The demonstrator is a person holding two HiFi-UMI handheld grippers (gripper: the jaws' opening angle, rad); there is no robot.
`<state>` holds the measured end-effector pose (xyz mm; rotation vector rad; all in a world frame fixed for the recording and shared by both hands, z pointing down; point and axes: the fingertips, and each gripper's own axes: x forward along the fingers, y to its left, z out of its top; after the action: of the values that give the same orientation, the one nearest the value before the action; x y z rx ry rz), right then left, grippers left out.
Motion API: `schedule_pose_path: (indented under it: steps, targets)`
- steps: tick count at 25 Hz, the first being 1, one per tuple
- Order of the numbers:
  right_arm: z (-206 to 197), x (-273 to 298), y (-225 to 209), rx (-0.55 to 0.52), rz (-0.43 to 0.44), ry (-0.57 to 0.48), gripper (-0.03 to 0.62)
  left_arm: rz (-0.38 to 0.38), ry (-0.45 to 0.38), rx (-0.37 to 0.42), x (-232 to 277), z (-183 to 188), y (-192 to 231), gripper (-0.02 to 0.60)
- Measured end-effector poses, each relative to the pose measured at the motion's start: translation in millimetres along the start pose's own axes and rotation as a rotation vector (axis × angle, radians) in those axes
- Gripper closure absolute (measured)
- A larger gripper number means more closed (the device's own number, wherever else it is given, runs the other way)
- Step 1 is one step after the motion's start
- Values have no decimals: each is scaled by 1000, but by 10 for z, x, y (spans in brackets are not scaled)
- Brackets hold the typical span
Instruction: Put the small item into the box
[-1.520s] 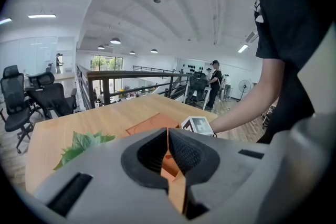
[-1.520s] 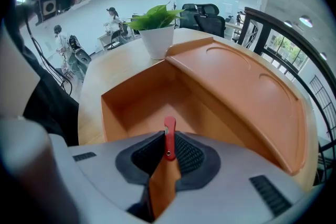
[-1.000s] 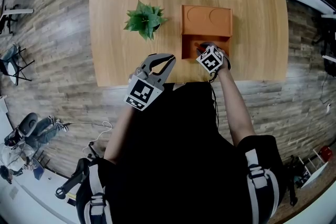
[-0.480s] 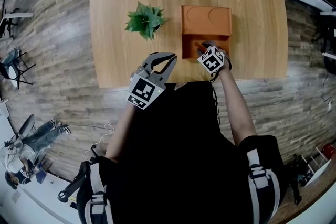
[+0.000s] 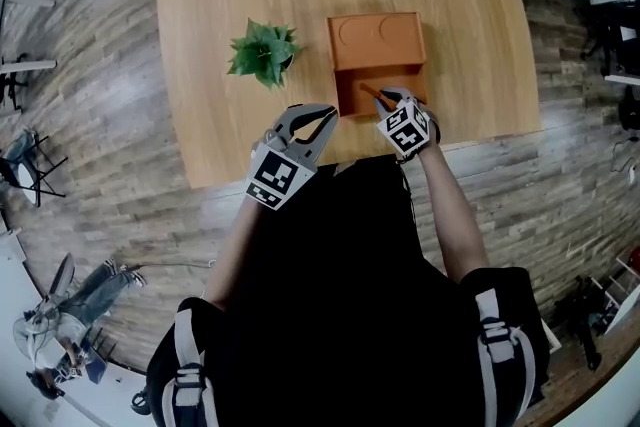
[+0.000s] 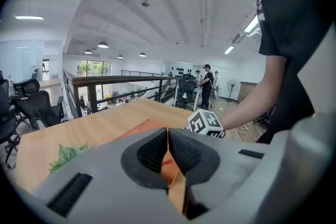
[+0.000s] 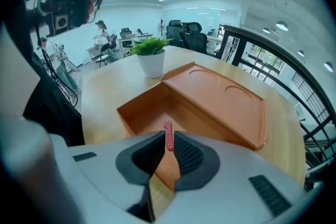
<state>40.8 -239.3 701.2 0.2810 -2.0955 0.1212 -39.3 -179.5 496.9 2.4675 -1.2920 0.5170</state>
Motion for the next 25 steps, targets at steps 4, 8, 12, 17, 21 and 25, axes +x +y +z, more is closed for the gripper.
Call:
schedule_pose_path:
  steps: [4,8,12,17,21,25]
  targets:
    - [10,-233,30,21,-43,-44,548,-34,-6,26,20,14,-30,554]
    - [30,-502,90,39,-102,-95,568,-73,-13,55,4,24,-76,554]
    - [2,-737,182,77,-140,-128,569,-111,-13,73,-9,1,-139,554]
    - [45,-929,272,126,-178,-179,569,-150,-11,89,-32,-41,-211,554]
    - [147,-1093,362,198,-193,-273,569,-165,-5,96,-74,-78,-275,554]
    - [250,-1275,400,275,-201,-389,569,-166,-1,106,-90,-79,-309,554]
